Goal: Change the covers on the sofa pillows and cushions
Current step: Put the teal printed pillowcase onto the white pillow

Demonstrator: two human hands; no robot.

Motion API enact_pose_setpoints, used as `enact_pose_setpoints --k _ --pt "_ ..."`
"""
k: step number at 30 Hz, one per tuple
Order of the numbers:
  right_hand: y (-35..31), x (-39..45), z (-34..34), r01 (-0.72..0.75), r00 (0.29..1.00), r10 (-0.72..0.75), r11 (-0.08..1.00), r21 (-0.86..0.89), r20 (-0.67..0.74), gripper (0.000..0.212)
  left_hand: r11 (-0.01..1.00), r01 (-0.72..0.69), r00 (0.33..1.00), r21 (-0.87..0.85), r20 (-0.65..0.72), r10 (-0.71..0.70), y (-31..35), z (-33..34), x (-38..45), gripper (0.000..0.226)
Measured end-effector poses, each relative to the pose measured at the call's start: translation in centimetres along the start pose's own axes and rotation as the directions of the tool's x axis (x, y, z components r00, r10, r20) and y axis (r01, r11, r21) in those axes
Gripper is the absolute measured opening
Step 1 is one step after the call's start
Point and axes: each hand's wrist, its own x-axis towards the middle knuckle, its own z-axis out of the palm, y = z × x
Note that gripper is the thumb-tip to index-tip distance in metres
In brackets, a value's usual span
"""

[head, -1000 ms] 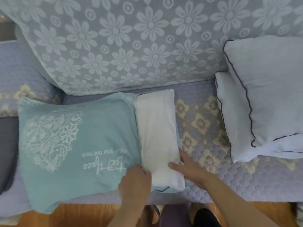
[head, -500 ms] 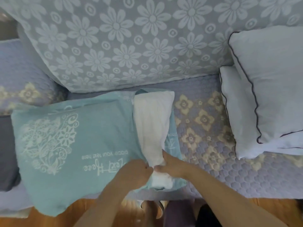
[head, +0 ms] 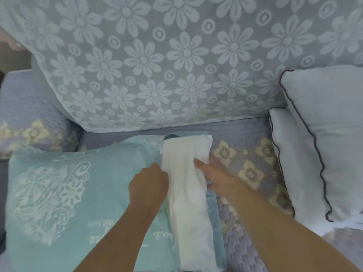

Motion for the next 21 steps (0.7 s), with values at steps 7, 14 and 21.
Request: enact_pose_setpoints --k 7,14,21 --pt "3.4 -3.3 10.5 0.349 0.935 -0.336 0.820 -0.453 0.112 0.080 0.959 -0.239 0.971 -0.150 -0.027 0.238 -2.5 -3.5 -5.3 0.035" --pt "1.3 -9.4 11.4 0.288 0.955 -0.286 0.832 -0.473 0.078 0.095 0.820 -0.395 0.919 -0.414 -0.161 0.361 -8.7 -7.1 -7.8 0.019" --pt "-2.3 -19.1 22.0 0.284 0.951 -0.265 0.545 -0.789 0.159 0.091 0.634 -0.429 0.820 -0.643 0.018 0.572 -14.3 -15.7 -5.5 0.022"
